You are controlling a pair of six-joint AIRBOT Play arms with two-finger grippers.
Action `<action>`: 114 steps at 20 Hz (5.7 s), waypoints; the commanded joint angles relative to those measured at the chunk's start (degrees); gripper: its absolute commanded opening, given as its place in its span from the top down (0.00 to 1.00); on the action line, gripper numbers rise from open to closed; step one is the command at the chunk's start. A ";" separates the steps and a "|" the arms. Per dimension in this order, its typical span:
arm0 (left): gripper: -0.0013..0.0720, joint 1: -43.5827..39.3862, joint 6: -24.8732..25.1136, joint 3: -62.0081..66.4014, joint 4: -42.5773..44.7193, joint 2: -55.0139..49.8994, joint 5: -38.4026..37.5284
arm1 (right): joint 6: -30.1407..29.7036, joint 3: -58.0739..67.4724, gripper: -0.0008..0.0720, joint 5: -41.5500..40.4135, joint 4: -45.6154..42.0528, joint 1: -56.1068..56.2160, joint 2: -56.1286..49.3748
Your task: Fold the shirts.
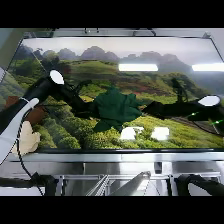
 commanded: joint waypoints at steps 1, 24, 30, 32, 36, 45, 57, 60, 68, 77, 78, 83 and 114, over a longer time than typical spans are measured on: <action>0.00 -0.79 2.32 -6.62 -6.05 -2.67 6.25 | -6.75 2.49 0.15 -7.21 5.11 5.97 -11.65; 0.95 13.25 0.22 32.57 -26.77 16.44 -9.64 | 5.68 41.33 0.97 12.70 -0.17 -3.21 2.84; 0.00 6.29 1.57 19.56 -26.69 12.90 -10.78 | 7.87 28.35 0.31 10.93 -0.59 5.97 -1.84; 0.00 9.20 2.51 17.75 -25.24 11.41 -12.31 | 7.17 24.70 0.29 10.62 -0.59 7.17 -4.61; 0.00 16.31 2.78 9.66 -10.88 10.80 -13.27 | 3.87 18.10 0.27 9.79 -0.57 8.46 -10.84; 0.00 23.26 10.16 -17.64 -2.78 10.73 0.48 | 3.39 16.85 0.05 6.34 -0.31 14.97 -26.64; 0.49 18.60 10.38 -20.46 -1.70 5.70 7.69 | -1.97 17.35 0.88 4.46 13.77 21.79 -30.47; 0.95 17.68 10.45 -18.97 -1.75 4.22 8.90 | -3.15 19.28 0.97 4.46 15.15 21.79 -30.32; 0.95 21.79 8.85 4.63 -10.86 18.14 -1.20 | -3.67 30.75 0.97 4.61 15.17 10.97 -14.19; 0.95 22.93 -0.20 54.21 -16.72 30.71 -0.61 | -3.54 57.16 0.97 1.92 9.81 -9.44 18.47; 0.95 22.93 -0.13 54.07 -16.46 32.33 0.74 | -3.52 57.20 0.97 0.17 7.37 -10.80 21.14; 0.95 22.93 0.46 38.88 -7.80 39.21 6.05 | 9.09 57.18 0.97 -1.22 -10.16 -14.32 21.03; 0.00 26.95 3.74 33.66 -0.61 -22.40 -3.54 | 11.19 8.63 0.39 16.90 -10.47 -18.32 -13.46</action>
